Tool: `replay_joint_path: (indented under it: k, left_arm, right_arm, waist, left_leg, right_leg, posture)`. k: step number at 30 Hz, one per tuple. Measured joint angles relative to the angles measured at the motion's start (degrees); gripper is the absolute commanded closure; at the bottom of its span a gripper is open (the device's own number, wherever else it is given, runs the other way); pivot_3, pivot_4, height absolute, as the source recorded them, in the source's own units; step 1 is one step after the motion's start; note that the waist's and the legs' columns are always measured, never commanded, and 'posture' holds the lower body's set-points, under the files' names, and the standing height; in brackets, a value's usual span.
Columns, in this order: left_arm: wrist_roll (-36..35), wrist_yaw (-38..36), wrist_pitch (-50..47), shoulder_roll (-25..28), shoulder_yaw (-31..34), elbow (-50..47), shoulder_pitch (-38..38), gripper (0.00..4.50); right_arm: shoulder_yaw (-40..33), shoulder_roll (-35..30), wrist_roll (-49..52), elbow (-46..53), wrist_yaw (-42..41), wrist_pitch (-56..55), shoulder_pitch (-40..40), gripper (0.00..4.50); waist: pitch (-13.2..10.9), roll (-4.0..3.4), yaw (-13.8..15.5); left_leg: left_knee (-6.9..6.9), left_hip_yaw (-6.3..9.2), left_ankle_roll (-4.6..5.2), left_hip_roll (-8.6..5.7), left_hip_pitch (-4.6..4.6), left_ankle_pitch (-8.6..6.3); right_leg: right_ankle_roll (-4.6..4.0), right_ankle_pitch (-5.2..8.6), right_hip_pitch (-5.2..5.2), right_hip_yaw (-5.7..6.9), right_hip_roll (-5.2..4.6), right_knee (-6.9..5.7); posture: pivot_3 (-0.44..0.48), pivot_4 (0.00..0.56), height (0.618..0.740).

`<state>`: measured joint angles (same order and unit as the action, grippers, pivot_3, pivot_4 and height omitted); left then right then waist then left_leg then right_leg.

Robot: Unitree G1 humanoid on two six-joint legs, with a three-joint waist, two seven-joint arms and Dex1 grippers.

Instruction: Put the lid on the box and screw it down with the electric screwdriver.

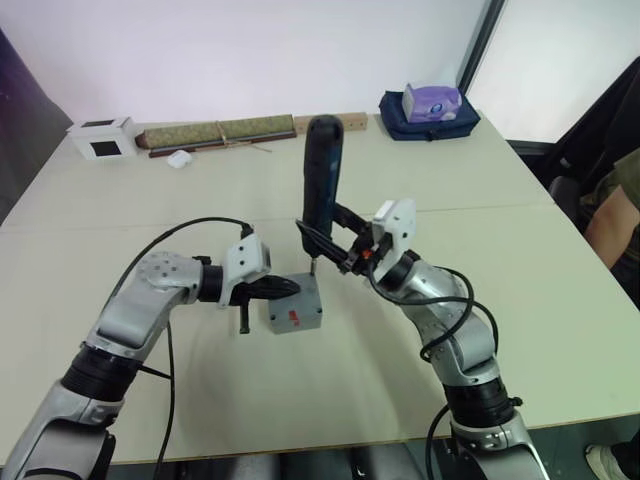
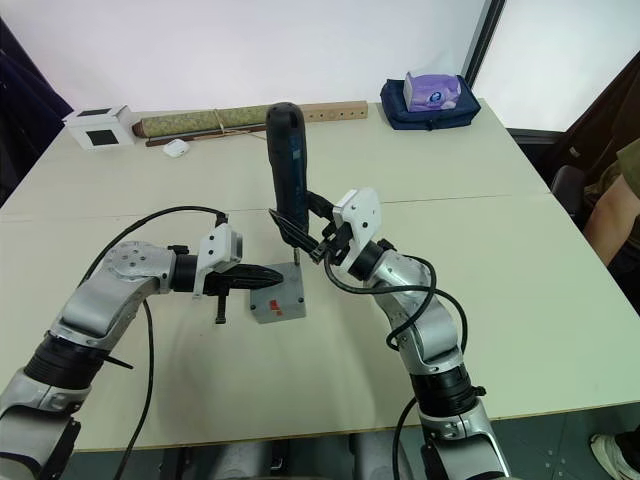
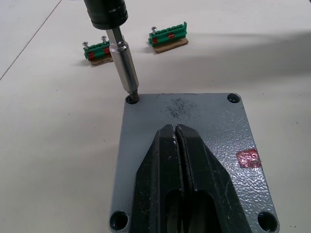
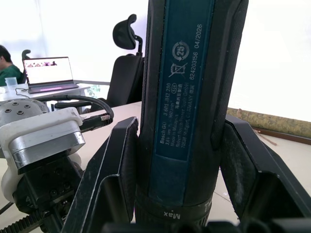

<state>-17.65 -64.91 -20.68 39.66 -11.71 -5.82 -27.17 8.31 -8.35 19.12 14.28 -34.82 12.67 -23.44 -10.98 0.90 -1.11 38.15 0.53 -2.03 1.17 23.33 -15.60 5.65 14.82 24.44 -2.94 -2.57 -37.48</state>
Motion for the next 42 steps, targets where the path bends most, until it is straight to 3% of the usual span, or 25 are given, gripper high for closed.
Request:
replay_joint_path:
  k: [20,29,42]
  left_arm:
    - [0.58,0.04,0.23,-0.14,0.0,0.06,0.61,4.5]
    - [3.45,0.17,1.45,0.25,-0.85,0.13,1.8,4.5]
    - [5.85,-0.11,3.7,0.24,-2.36,2.41,2.14,4.5]
  right_arm:
    - [2.46,-1.98,-2.02,-2.51,-2.32,-2.58,-0.6,2.65]
    - [2.56,-3.55,-1.51,-1.66,-1.43,5.49,-1.07,2.65]
    - [4.23,-3.95,-2.14,-1.64,3.15,13.12,-2.65,2.65]
  waist:
    - [0.31,0.01,-0.01]
    - [1.1,0.04,-0.1]
    - [3.13,0.15,-0.12]
  left_leg:
    - [-0.01,-0.01,0.0,0.0,-0.2,0.0]
    - [-0.42,-0.04,0.05,0.05,-1.91,-0.04]
    - [-1.17,-0.05,0.06,0.08,-2.95,-0.06]
  right_leg:
    - [-0.01,0.01,-0.22,0.0,0.0,0.01]
    - [-0.32,0.28,-1.87,0.0,0.01,0.38]
    - [-0.75,0.88,-2.5,-0.02,0.0,0.42]
  posture:
    - [0.0,0.15,0.74]
    - [0.0,0.15,0.74]
    - [0.0,0.15,0.74]
